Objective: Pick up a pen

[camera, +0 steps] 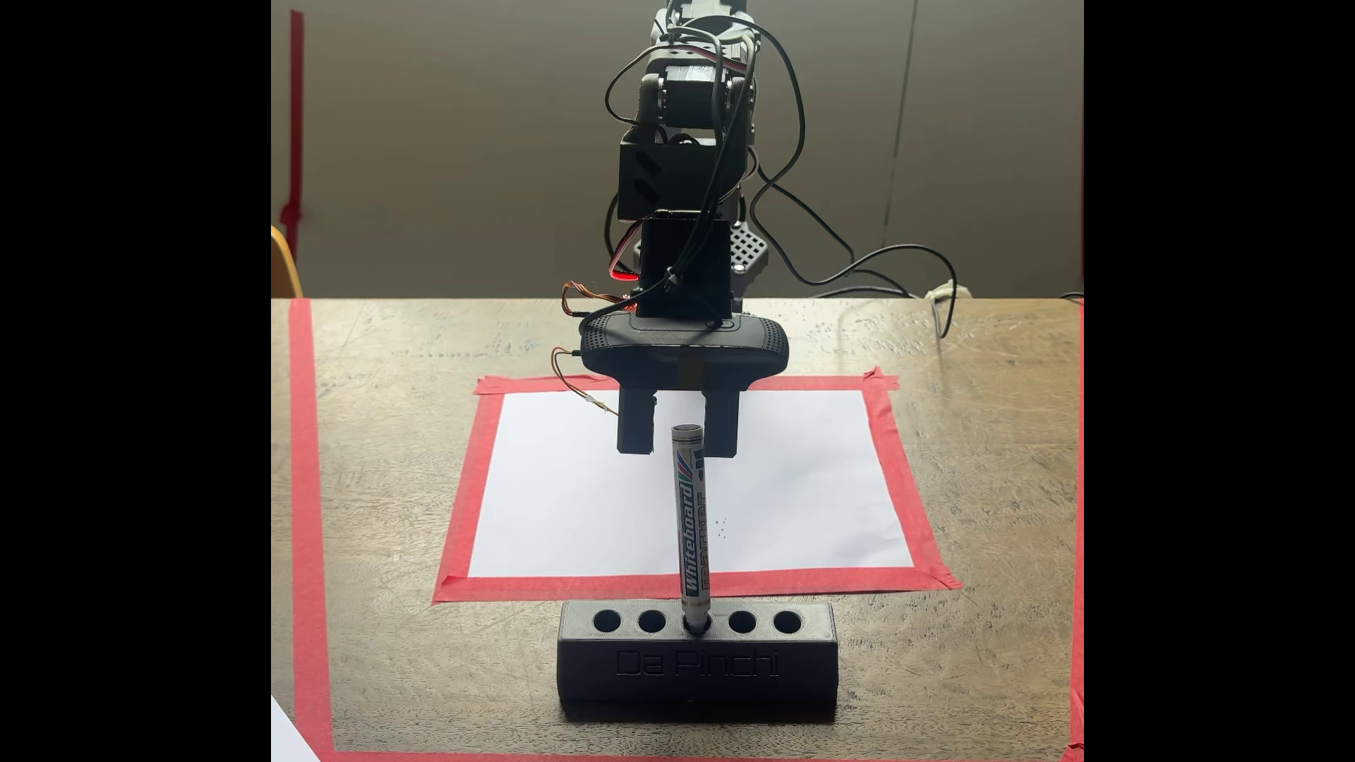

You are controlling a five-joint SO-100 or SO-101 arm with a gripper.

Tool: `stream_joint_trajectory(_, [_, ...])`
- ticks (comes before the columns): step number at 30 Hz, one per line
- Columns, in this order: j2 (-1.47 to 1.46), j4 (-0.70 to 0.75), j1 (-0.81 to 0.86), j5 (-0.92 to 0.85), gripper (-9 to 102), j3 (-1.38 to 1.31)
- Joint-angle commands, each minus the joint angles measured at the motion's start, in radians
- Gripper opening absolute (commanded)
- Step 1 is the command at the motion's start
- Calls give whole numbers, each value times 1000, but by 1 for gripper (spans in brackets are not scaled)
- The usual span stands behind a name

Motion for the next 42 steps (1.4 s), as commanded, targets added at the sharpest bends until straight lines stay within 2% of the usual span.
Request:
stream_joint_trajectory(1, [44,3,-11,5,100,-67])
stream_joint_trajectory(11, [46,43,-34,8,100,-72])
stream_joint_trajectory(42, [43,34,-25,11,100,-66])
